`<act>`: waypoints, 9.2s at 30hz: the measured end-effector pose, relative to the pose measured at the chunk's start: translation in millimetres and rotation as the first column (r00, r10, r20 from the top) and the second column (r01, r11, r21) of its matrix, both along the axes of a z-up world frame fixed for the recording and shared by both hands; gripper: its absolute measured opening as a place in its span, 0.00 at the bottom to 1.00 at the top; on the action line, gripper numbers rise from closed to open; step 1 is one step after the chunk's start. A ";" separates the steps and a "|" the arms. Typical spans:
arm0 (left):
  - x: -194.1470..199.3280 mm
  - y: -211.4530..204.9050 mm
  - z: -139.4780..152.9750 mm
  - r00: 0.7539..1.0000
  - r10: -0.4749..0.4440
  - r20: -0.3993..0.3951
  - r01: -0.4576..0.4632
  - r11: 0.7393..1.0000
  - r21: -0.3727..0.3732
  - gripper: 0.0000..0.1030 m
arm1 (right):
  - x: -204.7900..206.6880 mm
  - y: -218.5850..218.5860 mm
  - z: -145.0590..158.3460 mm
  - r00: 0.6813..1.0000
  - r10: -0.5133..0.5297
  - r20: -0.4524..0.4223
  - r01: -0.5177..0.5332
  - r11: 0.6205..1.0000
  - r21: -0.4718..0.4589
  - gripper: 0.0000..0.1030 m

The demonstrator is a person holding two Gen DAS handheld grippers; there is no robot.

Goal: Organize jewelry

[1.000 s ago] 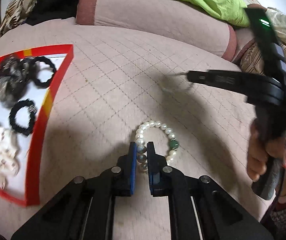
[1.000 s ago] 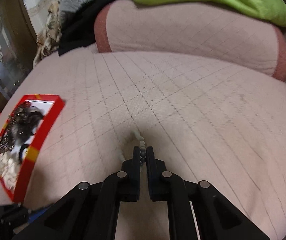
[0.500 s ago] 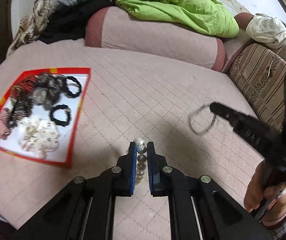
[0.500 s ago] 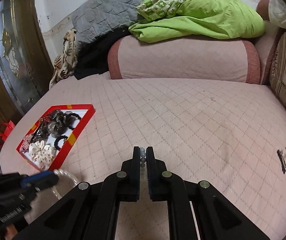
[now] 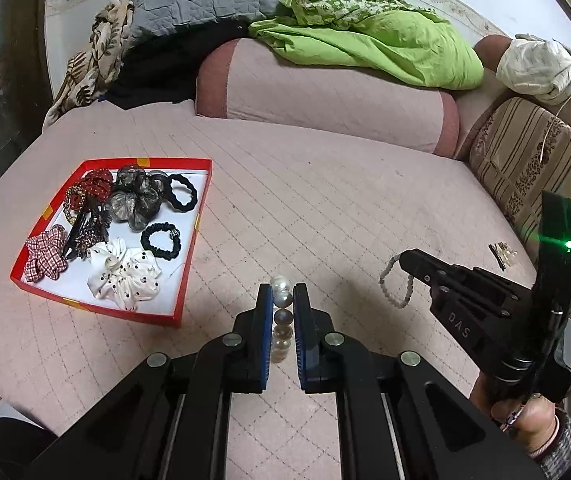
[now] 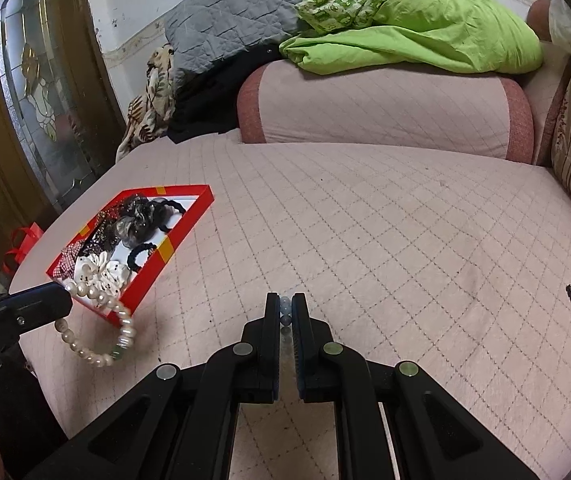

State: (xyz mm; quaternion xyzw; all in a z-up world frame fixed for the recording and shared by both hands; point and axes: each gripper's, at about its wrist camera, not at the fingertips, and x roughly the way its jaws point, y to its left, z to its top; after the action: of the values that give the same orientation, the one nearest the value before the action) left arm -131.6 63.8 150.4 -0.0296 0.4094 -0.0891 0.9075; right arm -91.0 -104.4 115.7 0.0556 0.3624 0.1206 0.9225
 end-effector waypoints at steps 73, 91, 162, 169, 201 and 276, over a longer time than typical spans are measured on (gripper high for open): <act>91.5 259.8 -73.4 0.936 0.306 -0.172 -0.336 0.924 -0.183 0.10 | 148.8 267.8 -37.7 0.917 0.267 -0.295 -0.269 0.963 0.034 0.08; 61.3 218.5 -42.1 0.960 0.279 0.028 -0.274 0.954 -0.121 0.39 | 63.7 203.4 10.5 0.959 0.240 -0.148 -0.241 0.970 0.007 0.37; -87.6 143.4 77.7 0.776 0.417 0.473 -0.502 0.862 0.064 1.00 | -58.3 119.7 43.6 0.997 -0.065 0.052 0.070 0.993 -0.096 0.73; -94.0 140.4 81.3 0.760 0.437 0.481 -0.538 0.839 0.087 1.00 | -64.1 121.1 43.9 0.997 -0.056 0.059 0.062 0.993 -0.097 0.74; -73.9 130.0 28.8 0.894 0.366 0.257 -0.413 0.897 0.159 1.00 | -67.0 125.4 34.4 0.995 -0.097 0.024 0.100 0.976 -0.192 0.76; -61.5 149.0 -1.9 0.921 0.383 0.074 -0.389 0.916 0.096 1.00 | -71.2 147.3 21.1 0.997 -0.070 -0.010 0.065 0.965 -0.254 0.81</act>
State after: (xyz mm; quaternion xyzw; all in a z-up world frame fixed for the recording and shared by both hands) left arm -193.0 212.7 148.5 -0.0577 0.3753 0.1135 0.9181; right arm -162.2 42.9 136.8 -0.0494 0.3817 0.0410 0.9221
